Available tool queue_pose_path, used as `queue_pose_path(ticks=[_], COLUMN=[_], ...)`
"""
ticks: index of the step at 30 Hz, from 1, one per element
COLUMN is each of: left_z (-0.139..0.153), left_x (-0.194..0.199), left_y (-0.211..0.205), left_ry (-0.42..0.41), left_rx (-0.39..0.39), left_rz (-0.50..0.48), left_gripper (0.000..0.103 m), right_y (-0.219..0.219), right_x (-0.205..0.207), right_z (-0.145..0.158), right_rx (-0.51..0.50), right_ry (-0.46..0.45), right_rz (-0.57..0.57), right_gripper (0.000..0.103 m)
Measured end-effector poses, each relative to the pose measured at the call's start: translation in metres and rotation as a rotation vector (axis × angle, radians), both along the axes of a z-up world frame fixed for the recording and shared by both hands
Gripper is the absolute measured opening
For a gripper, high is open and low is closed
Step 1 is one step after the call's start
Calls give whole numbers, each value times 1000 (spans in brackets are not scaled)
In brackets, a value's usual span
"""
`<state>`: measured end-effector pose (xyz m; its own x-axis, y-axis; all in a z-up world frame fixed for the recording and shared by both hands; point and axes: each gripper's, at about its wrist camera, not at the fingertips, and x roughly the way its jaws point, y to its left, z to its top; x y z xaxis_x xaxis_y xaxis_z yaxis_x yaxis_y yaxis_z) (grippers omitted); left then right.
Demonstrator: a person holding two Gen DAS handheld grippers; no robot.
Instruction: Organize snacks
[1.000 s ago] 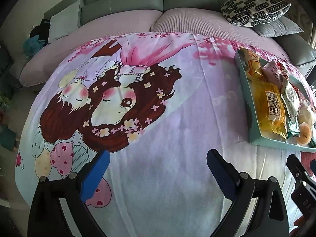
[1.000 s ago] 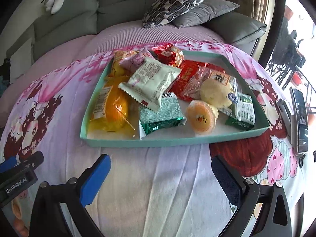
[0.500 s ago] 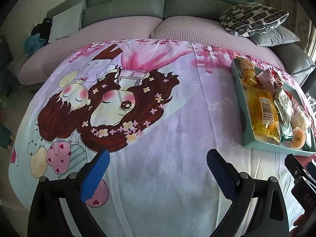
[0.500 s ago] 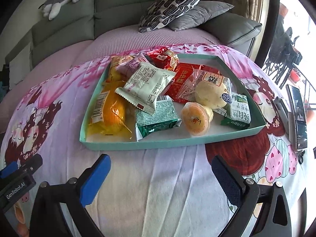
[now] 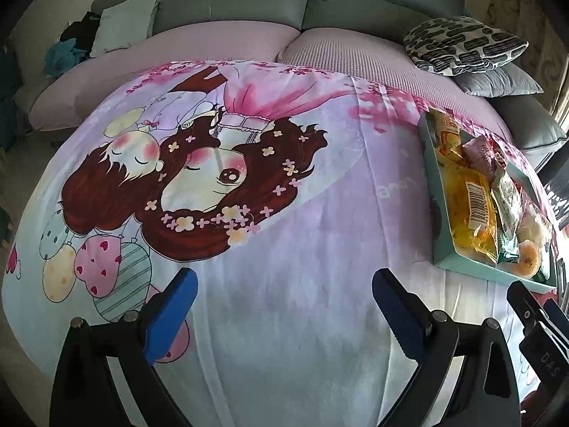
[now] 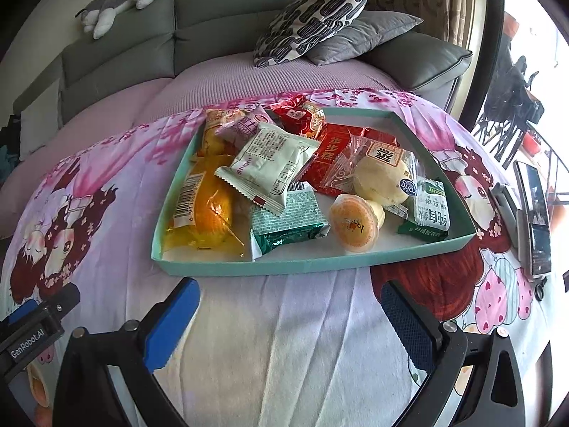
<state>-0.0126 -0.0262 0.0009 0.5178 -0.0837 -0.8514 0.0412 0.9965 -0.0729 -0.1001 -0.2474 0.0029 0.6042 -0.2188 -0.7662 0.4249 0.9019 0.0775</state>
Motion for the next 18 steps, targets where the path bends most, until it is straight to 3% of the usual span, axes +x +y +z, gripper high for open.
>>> queue_pose_path(ticks=[18], left_z=[0], left_x=[0], left_y=[-2], left_ry=[2], left_rx=[6], left_rz=[-9], left_gripper=[99], right_y=[-1], right_x=[0], right_z=[-2], right_rx=[4], right_ry=[5], right_rz=[-5], right_gripper=[103])
